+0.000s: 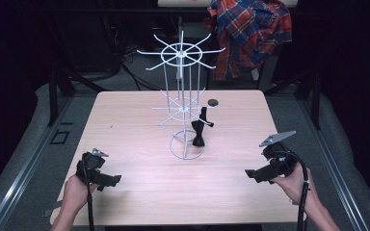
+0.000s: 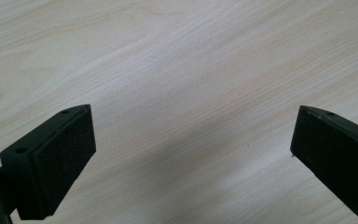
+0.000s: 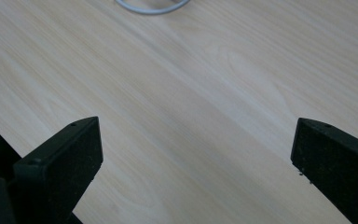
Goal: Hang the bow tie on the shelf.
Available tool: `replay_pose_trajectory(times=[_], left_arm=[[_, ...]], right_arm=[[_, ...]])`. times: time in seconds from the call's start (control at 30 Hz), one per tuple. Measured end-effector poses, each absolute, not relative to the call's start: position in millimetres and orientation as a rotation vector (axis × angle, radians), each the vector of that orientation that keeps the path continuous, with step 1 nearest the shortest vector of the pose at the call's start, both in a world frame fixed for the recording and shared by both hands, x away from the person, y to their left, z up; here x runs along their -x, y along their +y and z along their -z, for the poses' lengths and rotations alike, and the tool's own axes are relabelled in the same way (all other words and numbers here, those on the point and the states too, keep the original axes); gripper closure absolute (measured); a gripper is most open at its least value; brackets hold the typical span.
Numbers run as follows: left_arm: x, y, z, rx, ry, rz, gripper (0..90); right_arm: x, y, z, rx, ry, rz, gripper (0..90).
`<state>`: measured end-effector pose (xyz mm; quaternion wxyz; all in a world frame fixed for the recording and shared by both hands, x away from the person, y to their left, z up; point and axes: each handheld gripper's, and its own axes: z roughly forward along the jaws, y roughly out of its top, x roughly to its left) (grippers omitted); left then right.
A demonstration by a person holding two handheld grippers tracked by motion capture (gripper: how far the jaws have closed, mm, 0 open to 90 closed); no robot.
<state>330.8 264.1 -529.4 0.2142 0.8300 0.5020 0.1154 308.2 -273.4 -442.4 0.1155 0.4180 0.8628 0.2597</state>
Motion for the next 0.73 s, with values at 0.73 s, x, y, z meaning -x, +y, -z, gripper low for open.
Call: replay_pose_trajectory(times=[0.73], left_arm=[[-331.0, 261.7, 528.9, -2.324, 1.387, -0.339, 0.0]], right_arm=[[-271.1, -288.9, 505.6, -1.318, 2.585, -0.675, 0.0]])
